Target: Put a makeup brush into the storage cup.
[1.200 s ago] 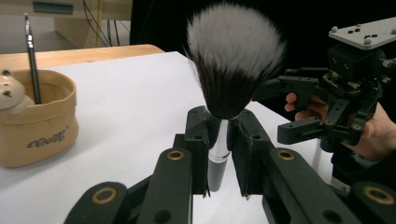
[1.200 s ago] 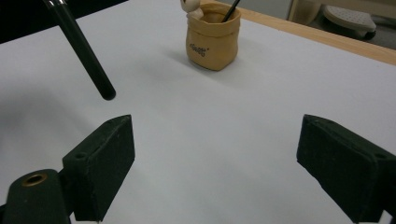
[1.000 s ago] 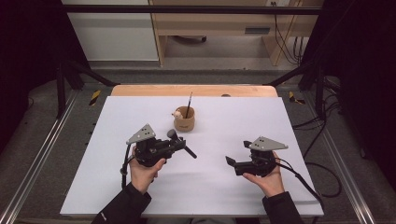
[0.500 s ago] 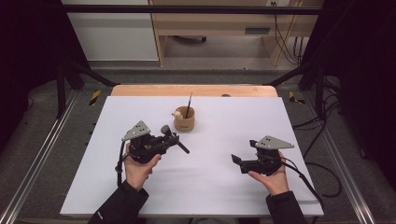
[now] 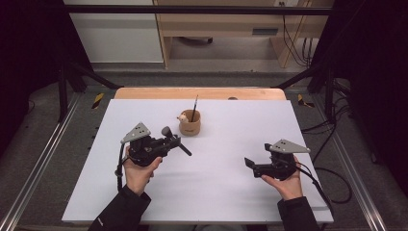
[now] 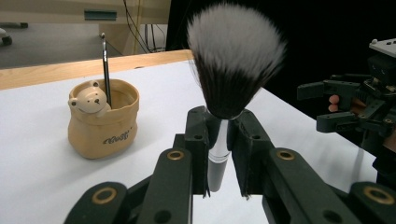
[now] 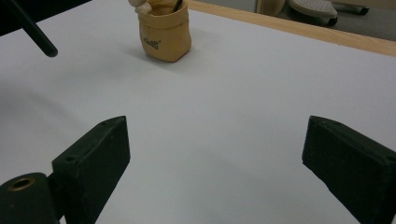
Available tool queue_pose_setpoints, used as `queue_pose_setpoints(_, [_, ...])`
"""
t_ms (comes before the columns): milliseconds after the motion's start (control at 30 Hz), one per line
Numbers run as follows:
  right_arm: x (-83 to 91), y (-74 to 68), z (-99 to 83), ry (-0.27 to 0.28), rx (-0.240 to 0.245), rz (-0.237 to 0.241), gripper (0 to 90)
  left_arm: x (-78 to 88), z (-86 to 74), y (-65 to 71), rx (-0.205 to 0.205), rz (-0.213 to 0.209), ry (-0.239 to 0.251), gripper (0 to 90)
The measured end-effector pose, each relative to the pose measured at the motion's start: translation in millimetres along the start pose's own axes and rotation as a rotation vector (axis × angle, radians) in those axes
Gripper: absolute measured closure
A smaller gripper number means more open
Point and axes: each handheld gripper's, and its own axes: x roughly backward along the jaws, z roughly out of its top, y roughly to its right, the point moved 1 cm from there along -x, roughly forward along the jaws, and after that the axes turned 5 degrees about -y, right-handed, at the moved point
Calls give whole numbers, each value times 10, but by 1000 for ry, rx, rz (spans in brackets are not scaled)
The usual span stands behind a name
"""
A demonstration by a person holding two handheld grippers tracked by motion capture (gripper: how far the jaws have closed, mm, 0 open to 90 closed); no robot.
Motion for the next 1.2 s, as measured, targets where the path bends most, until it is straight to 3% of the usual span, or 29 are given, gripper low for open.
queue_pose_setpoints(533, [-2, 51, -20, -16, -9, -23, 62, -7, 127, -13, 0, 0, 7, 770])
queue_pose_setpoints(1200, [17, 64, -20, -10, -26, -22, 64, -154, 450, -79, -29, 49, -13, 770])
